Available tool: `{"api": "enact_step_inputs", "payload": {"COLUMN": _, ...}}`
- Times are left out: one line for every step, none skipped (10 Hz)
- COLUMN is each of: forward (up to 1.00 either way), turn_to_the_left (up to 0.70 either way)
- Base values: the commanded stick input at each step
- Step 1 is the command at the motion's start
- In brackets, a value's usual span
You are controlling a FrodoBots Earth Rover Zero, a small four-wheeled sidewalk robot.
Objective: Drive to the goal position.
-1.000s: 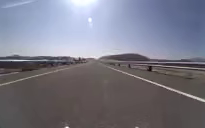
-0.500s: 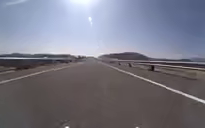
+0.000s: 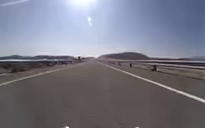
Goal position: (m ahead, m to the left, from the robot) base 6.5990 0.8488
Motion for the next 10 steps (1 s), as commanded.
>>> {"api": "enact_step_inputs", "payload": {"forward": 0.7, "turn_to_the_left": 0.0}}
{"api": "enact_step_inputs", "payload": {"forward": 0.7, "turn_to_the_left": 0.0}}
{"api": "enact_step_inputs", "payload": {"forward": 0.7, "turn_to_the_left": 0.0}}
{"api": "enact_step_inputs", "payload": {"forward": 0.7, "turn_to_the_left": 0.0}}
{"api": "enact_step_inputs", "payload": {"forward": 0.7, "turn_to_the_left": 0.0}}
{"api": "enact_step_inputs", "payload": {"forward": 0.7, "turn_to_the_left": 0.0}}
{"api": "enact_step_inputs", "payload": {"forward": 0.7, "turn_to_the_left": 0.0}}
{"api": "enact_step_inputs", "payload": {"forward": 0.7, "turn_to_the_left": 0.0}}
{"api": "enact_step_inputs", "payload": {"forward": 0.7, "turn_to_the_left": 0.0}}
{"api": "enact_step_inputs", "payload": {"forward": 0.7, "turn_to_the_left": 0.0}}
